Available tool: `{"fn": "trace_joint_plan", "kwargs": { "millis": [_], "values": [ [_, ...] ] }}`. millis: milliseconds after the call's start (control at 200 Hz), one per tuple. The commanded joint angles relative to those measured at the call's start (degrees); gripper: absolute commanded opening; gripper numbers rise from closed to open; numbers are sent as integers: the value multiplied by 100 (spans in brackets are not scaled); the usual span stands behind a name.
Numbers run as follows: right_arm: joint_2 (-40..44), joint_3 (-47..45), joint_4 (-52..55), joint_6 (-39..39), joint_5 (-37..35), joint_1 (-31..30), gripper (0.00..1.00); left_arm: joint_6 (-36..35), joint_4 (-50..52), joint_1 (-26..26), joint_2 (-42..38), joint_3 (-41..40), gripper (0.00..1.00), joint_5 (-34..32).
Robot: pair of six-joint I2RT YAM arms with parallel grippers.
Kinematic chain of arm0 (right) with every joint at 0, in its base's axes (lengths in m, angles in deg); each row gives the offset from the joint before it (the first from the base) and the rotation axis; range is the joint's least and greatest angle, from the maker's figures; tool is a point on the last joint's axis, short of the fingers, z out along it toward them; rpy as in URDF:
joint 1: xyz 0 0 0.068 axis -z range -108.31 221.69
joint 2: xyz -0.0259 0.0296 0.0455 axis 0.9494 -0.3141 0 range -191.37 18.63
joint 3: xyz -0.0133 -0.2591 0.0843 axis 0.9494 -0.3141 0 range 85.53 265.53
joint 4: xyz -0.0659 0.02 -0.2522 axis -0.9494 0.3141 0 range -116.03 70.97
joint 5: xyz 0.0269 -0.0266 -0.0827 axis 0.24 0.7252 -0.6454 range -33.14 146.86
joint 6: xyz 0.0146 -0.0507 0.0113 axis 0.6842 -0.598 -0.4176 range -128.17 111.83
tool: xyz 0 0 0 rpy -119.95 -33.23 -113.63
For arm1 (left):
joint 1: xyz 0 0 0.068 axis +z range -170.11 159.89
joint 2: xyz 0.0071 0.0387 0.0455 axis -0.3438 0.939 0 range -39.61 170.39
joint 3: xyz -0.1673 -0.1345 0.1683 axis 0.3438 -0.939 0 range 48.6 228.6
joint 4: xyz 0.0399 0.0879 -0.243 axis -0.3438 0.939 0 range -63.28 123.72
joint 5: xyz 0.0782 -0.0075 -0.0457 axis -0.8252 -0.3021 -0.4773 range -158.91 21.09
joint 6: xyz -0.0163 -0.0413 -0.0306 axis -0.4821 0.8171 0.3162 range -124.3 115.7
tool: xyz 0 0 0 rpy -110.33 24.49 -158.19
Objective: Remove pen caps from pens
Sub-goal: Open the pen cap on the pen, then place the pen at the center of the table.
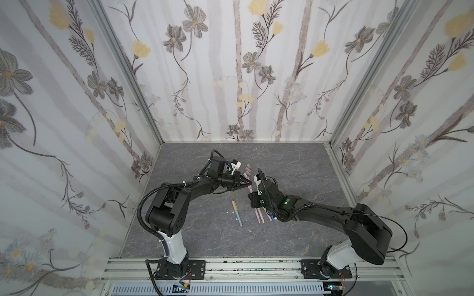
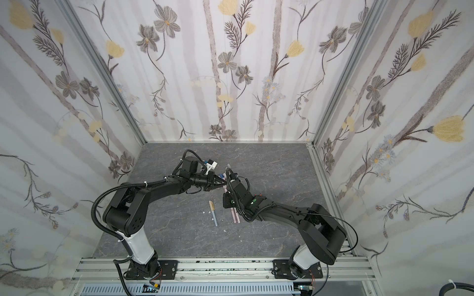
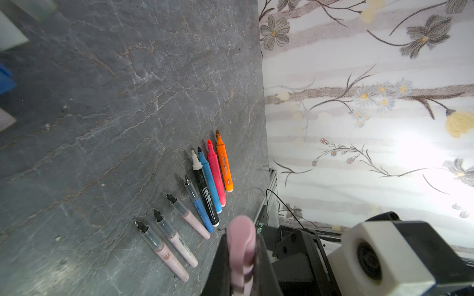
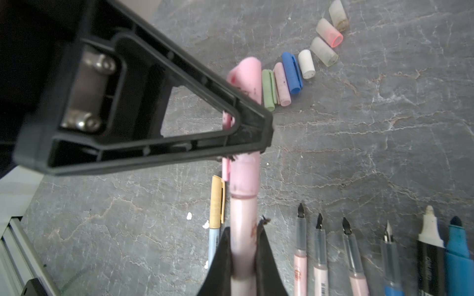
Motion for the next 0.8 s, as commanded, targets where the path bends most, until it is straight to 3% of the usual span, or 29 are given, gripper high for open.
{"fn": "trace_joint_plan", "kwargs": {
  "millis": [0,395,669,794],
  "values": [
    [62,-165,681,158,479,-246,0,-232,-318,365,26,165,0,-1463],
    [-555,29,972,485,227,-601,0,-756,215,1142,-425,-245,0,-1512],
    [-917,349,1712,675,-328,-703,0,-831,95,1290,-636,-812,0,-1450],
    [-998,459,1885,705,-498,-737,7,-803,-34,1295,-661,-1024,0,-1431]
  ]
}}
